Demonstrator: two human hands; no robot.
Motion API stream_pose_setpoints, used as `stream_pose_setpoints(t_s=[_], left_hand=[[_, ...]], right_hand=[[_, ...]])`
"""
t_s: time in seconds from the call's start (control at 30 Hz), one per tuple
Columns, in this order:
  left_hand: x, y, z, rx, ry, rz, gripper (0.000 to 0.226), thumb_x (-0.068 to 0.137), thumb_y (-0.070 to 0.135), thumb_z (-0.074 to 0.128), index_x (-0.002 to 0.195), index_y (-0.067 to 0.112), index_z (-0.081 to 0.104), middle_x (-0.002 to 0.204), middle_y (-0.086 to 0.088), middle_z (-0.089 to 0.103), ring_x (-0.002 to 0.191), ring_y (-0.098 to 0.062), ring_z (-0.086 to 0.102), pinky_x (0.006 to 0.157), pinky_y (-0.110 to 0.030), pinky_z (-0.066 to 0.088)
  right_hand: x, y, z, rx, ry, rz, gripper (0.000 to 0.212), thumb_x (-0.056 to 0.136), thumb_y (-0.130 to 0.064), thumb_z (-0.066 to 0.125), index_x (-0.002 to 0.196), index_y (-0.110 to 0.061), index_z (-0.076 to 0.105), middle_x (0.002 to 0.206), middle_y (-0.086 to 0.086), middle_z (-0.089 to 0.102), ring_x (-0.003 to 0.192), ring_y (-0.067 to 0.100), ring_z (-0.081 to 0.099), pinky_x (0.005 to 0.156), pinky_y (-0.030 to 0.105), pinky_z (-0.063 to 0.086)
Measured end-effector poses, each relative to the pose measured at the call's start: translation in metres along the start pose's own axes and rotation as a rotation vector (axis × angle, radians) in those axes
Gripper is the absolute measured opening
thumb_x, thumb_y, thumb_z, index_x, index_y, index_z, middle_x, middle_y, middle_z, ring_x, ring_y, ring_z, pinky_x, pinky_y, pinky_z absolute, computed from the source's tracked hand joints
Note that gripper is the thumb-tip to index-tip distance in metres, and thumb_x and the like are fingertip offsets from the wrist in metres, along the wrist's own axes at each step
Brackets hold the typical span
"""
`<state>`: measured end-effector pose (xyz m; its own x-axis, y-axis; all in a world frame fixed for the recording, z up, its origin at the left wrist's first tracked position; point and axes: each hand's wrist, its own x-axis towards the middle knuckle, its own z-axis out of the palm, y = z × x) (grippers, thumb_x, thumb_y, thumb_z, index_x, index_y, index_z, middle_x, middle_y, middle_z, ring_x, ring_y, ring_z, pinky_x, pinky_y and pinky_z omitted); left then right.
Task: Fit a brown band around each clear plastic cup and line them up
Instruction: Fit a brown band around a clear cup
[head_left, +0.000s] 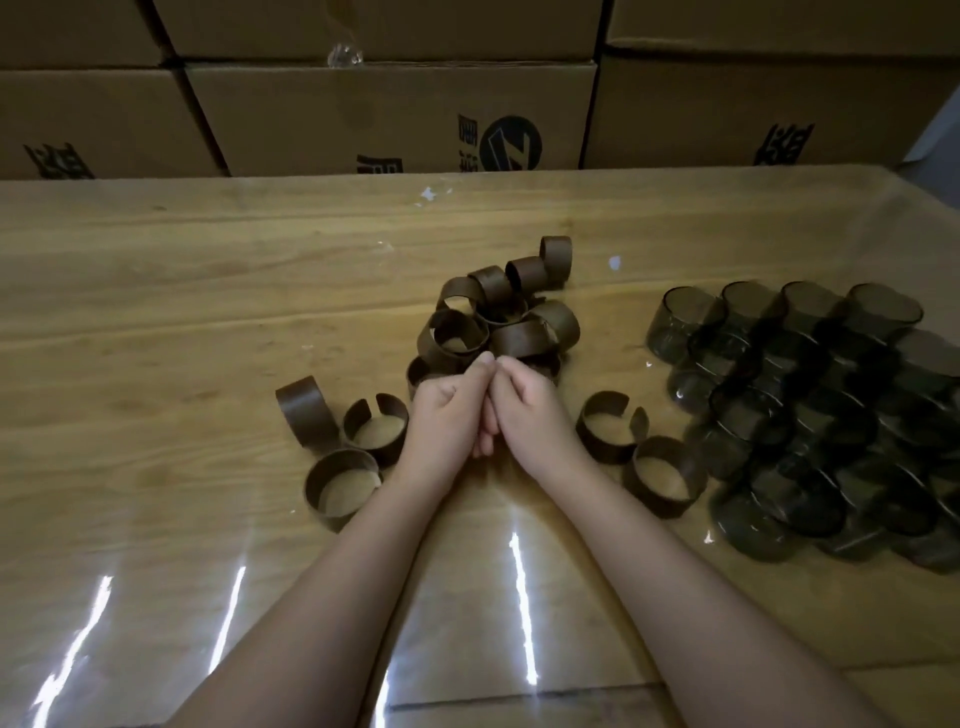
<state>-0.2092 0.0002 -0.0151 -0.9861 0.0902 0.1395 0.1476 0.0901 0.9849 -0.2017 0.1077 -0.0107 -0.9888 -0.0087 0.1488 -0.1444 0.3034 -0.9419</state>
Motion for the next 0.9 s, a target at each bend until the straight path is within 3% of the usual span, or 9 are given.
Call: stream_pose_setpoints(t_s=[0.17, 0.27, 0.5, 0.6, 0.67, 0.73, 0.8, 0.9], left_hand=[[-0.003, 0.004, 0.004, 0.054, -0.079, 0.026, 0.061, 0.102, 0.032, 0.042, 0.046, 0.014, 0.055, 0.039, -0.002, 0.051, 0.040, -0.012, 0.050, 0.056, -0.017, 0.045], [-0.007, 0.005, 0.005, 0.093, -0.098, 0.018, 0.060, 0.101, 0.033, 0.044, 0.046, 0.012, 0.055, 0.040, -0.002, 0.052, 0.040, -0.010, 0.050, 0.056, -0.016, 0.046], [-0.026, 0.008, -0.003, 0.108, -0.102, 0.021, 0.059, 0.103, 0.033, 0.038, 0.052, 0.011, 0.057, 0.043, -0.001, 0.055, 0.043, -0.010, 0.052, 0.056, -0.021, 0.047], [-0.026, 0.012, -0.003, 0.099, -0.096, 0.024, 0.059, 0.104, 0.032, 0.036, 0.055, 0.007, 0.058, 0.044, 0.000, 0.055, 0.043, -0.008, 0.051, 0.053, -0.018, 0.045], [-0.027, 0.013, -0.003, 0.084, -0.088, 0.004, 0.059, 0.104, 0.033, 0.036, 0.056, 0.008, 0.059, 0.043, 0.001, 0.055, 0.042, -0.007, 0.051, 0.052, -0.016, 0.044], [-0.027, 0.013, -0.003, 0.087, -0.082, -0.012, 0.059, 0.104, 0.034, 0.037, 0.056, 0.009, 0.060, 0.044, 0.000, 0.056, 0.042, -0.008, 0.051, 0.051, -0.015, 0.044], [-0.029, 0.013, -0.002, 0.111, -0.091, -0.027, 0.058, 0.103, 0.036, 0.037, 0.056, 0.011, 0.060, 0.045, 0.000, 0.057, 0.043, -0.008, 0.052, 0.052, -0.016, 0.045], [-0.031, 0.012, -0.002, 0.116, -0.099, -0.044, 0.057, 0.102, 0.037, 0.039, 0.056, 0.012, 0.060, 0.045, 0.000, 0.057, 0.043, -0.008, 0.050, 0.052, -0.016, 0.044]], right_hand=[[-0.013, 0.001, -0.002, -0.061, 0.082, -0.024, 0.036, 0.101, -0.029, 0.041, 0.067, -0.026, 0.052, 0.057, -0.006, 0.057, 0.058, 0.010, 0.058, 0.060, 0.034, 0.050], [-0.016, 0.002, -0.009, -0.074, 0.058, 0.016, 0.040, 0.101, -0.030, 0.042, 0.062, -0.027, 0.050, 0.055, -0.012, 0.056, 0.055, 0.003, 0.054, 0.060, 0.030, 0.047], [-0.027, -0.004, -0.009, -0.195, -0.021, -0.044, 0.049, 0.100, -0.041, 0.038, 0.055, -0.028, 0.052, 0.055, -0.003, 0.061, 0.057, 0.014, 0.060, 0.066, 0.044, 0.052], [-0.036, -0.003, -0.011, -0.275, 0.031, -0.113, 0.043, 0.101, -0.037, 0.039, 0.060, -0.028, 0.051, 0.055, -0.001, 0.057, 0.056, 0.014, 0.057, 0.060, 0.044, 0.050], [-0.046, -0.002, -0.016, -0.335, 0.108, -0.197, 0.037, 0.099, -0.035, 0.038, 0.069, -0.020, 0.052, 0.054, -0.005, 0.049, 0.052, 0.015, 0.051, 0.052, 0.043, 0.045], [-0.051, -0.005, -0.024, -0.406, 0.225, -0.318, 0.034, 0.097, -0.034, 0.035, 0.074, -0.014, 0.048, 0.059, -0.008, 0.044, 0.050, 0.012, 0.044, 0.045, 0.033, 0.038], [-0.051, -0.012, -0.034, -0.565, 0.386, -0.392, 0.024, 0.095, -0.026, 0.039, 0.080, -0.012, 0.052, 0.072, -0.007, 0.045, 0.062, 0.009, 0.043, 0.053, 0.021, 0.035], [-0.039, -0.016, -0.048, -0.862, 0.485, -0.188, 0.023, 0.091, -0.023, 0.053, 0.109, -0.011, 0.059, 0.107, 0.008, 0.051, 0.098, 0.022, 0.050, 0.084, 0.035, 0.043]])
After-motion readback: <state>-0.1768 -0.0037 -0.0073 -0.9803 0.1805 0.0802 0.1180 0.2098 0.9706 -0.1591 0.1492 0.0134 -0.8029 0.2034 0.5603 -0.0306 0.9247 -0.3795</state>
